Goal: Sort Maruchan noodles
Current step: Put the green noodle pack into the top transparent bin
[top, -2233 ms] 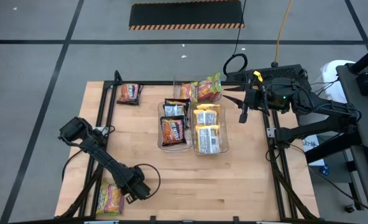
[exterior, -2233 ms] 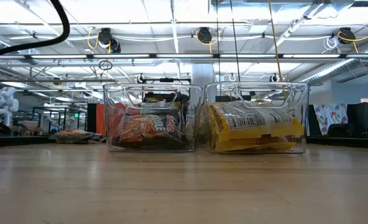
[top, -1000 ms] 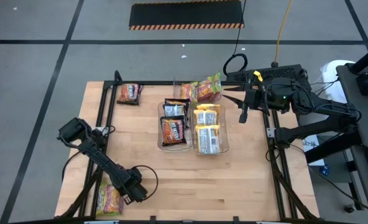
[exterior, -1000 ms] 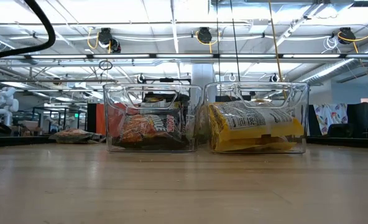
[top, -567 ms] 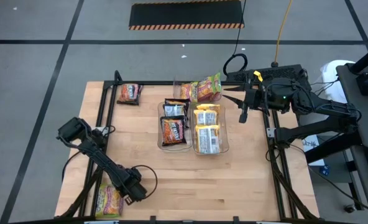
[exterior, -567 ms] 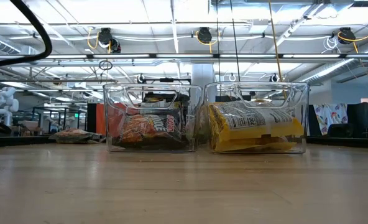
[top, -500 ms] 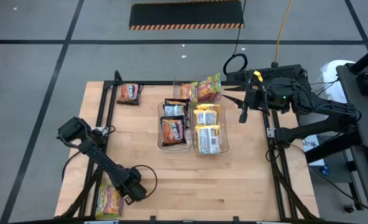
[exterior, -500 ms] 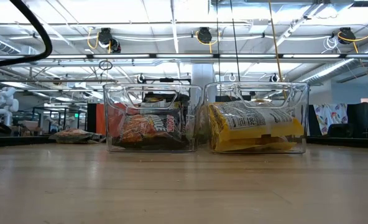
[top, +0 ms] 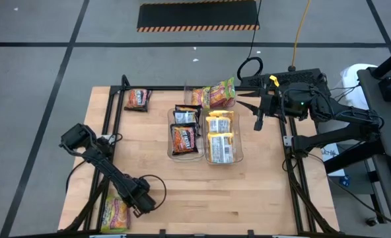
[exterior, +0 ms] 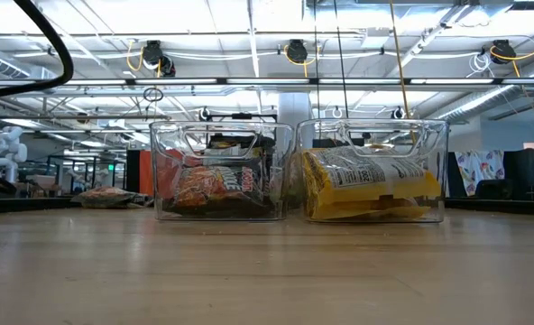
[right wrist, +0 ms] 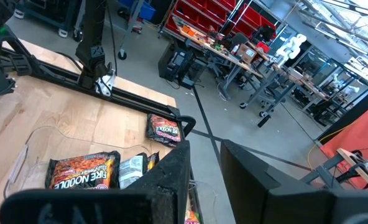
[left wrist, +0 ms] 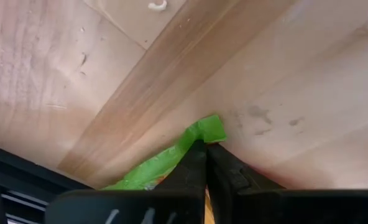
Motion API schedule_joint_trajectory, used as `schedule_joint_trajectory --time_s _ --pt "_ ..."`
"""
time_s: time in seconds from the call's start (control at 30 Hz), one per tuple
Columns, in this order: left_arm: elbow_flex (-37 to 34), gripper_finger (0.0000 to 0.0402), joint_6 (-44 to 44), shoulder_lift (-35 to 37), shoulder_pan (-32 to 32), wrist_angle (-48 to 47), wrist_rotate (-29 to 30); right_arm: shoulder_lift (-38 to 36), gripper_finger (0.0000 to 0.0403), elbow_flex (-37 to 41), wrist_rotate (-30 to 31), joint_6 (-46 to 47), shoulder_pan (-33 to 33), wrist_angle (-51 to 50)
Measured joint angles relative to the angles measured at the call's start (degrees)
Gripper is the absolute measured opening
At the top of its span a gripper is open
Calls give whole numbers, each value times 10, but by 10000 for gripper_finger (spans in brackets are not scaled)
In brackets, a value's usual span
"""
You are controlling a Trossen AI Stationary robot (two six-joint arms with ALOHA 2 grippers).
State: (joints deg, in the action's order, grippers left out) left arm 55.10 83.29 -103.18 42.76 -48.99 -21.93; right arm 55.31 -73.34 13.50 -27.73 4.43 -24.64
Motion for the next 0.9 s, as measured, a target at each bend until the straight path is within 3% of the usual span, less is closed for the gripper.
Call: schedule_joint_trajectory --time_s 0.1,0.3,0.63,0.9 --pt "10 3 -2 4 -9 -6 0 0 86 0 0 0 0 0" --pt "23 2 15 47 -33 -25 67 0 86 0 0 0 0 0" --pt "24 1 90 194 -66 -102 176 0 86 0 1 -4 0 0" --pt "24 0 132 292 -92 -217 234 0 86 0 2 -4 0 -2"
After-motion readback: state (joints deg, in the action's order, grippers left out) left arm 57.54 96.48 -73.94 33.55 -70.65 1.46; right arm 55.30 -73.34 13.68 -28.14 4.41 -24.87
